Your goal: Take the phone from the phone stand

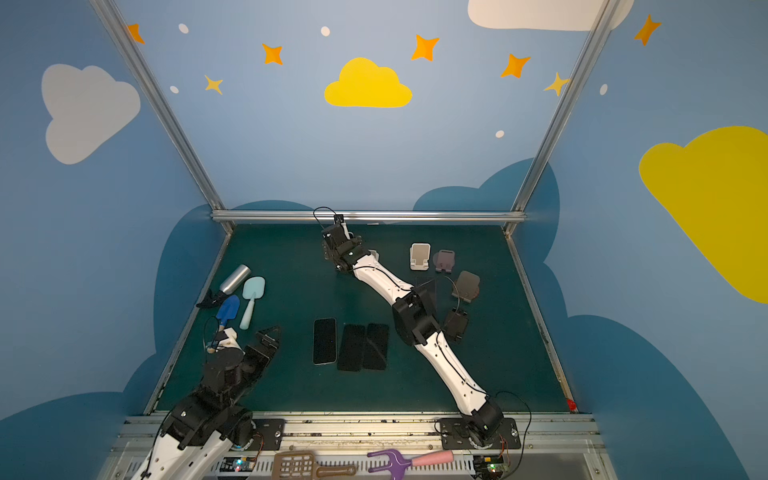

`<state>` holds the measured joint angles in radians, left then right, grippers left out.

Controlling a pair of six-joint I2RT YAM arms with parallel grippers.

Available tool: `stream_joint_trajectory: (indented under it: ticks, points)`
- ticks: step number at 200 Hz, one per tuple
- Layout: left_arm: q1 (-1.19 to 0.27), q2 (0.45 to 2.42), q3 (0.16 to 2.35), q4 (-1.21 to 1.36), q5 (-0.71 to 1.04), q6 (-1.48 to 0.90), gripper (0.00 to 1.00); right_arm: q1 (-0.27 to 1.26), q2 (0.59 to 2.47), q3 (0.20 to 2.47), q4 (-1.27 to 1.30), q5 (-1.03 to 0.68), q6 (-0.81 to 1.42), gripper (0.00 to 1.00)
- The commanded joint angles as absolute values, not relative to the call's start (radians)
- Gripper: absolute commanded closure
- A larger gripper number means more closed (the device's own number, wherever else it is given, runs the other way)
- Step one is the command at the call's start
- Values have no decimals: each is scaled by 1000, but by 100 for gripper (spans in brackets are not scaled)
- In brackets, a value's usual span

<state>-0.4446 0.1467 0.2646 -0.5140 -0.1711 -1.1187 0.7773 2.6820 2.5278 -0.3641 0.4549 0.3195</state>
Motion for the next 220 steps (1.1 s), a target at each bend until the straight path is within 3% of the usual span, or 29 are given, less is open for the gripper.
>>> stream_joint_trajectory:
  ticks: [1,66,220]
  points:
    - [-439,138,266,-526,-191,-1117,0,785,2667,2526,-368,476,341,16]
    - [-438,107,274,-525,-193,-1111,0,790,2640,2512,-344,470,327,30]
    - [-438,102,284,-514,-196,-1105,0,800,2409,2255,-161,422,299,33]
